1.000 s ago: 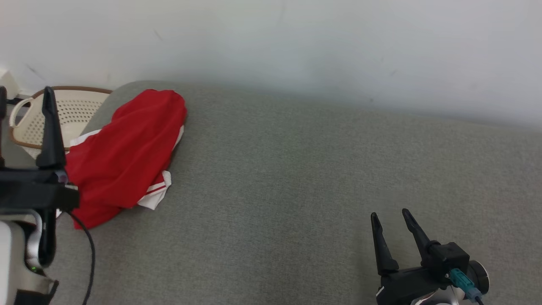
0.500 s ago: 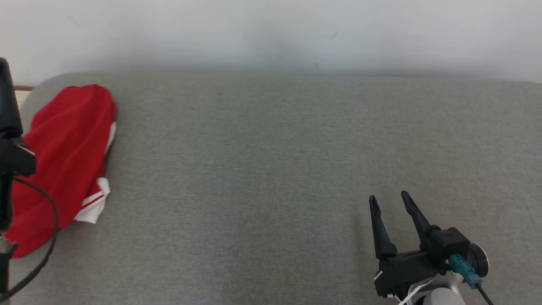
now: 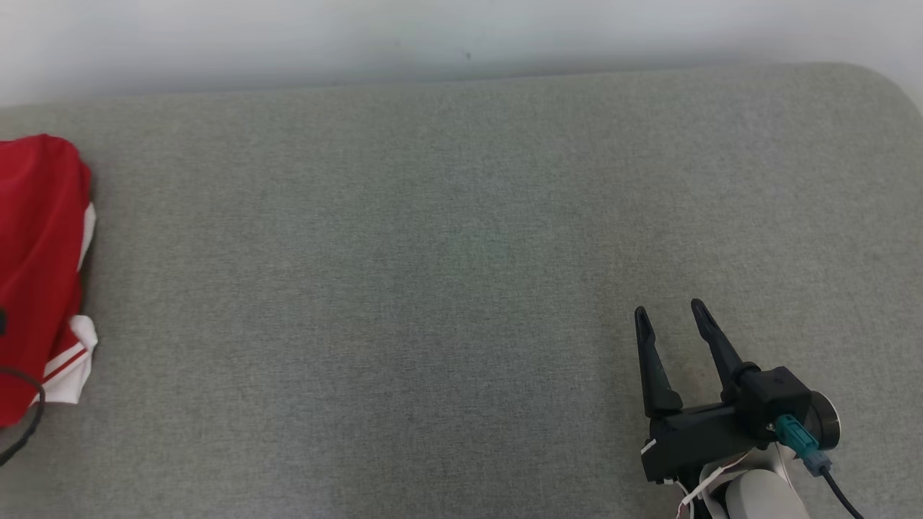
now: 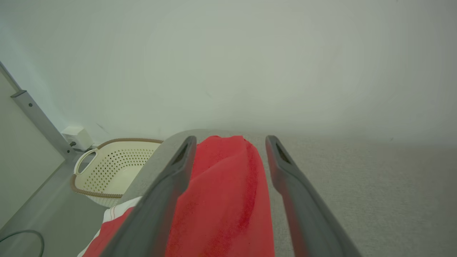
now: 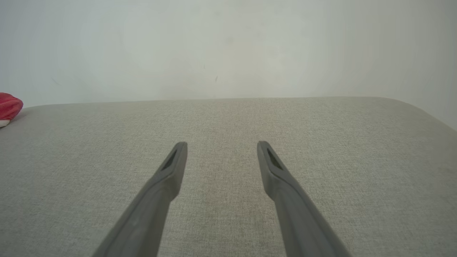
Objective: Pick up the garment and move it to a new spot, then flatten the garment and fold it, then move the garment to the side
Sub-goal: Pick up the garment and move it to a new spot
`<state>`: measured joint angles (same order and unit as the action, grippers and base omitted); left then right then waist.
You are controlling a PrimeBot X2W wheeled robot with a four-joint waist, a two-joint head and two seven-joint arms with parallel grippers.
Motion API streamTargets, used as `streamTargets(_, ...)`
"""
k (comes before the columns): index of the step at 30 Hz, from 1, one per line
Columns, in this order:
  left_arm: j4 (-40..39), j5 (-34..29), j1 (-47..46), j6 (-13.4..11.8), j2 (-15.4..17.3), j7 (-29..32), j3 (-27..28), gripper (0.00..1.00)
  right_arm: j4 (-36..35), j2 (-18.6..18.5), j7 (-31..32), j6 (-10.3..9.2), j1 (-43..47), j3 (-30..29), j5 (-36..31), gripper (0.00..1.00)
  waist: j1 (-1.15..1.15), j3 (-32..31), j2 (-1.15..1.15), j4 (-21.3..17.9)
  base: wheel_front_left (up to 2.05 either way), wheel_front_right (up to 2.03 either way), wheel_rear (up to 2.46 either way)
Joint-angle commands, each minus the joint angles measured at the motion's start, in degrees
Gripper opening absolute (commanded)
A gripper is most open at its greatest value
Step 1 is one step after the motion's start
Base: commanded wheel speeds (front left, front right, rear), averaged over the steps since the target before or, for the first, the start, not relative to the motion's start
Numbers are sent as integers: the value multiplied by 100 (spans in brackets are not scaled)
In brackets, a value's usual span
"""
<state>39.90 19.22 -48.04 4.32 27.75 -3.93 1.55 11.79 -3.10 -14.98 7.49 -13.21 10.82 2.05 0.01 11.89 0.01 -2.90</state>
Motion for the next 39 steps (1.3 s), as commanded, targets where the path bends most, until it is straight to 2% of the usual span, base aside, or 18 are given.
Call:
streamTargets(1,195,-7,-46,12,74,38,-29,100,-24,-17,-22,0,-31,14,3,100,-1,125,-1,-122,0,0,0)
streamTargets(7,953,36,-169,75,99,129,-127,100,-46,-44,-22,0,-80,14,27,100,-1,207,-1,-178,0,0,0)
streamTargets(14,1727,46,-306,36,165,449,-217,100,-15,-65,-22,0,-117,25,17,100,-1,256,-1,-221,0,0,0)
streamTargets(24,2674,133,-493,173,154,1443,-436,100,38,-70,-22,0,-162,58,44,100,-1,335,-1,-301,0,0,0)
streamTargets(27,2791,115,-538,149,178,1507,-485,100,55,-67,-22,0,-190,70,50,100,-1,360,-1,-334,0,0,0)
streamTargets(28,2825,106,-532,129,188,1519,-498,95,58,-65,-23,0,-197,75,51,100,-1,367,-1,-345,0,0,0)
streamTargets(29,2833,90,-542,104,216,1471,-506,20,59,-62,-23,0,-204,78,50,100,-1,376,-1,-357,0,0,0)
streamTargets(30,2849,58,-545,70,240,1436,-528,0,60,-60,-23,0,-209,78,51,100,-1,378,-1,-365,0,0,0)
streamTargets(39,2656,-101,-628,16,301,651,-709,0,83,-55,-23,0,-160,-7,39,100,-1,245,-1,-276,0,0,0)
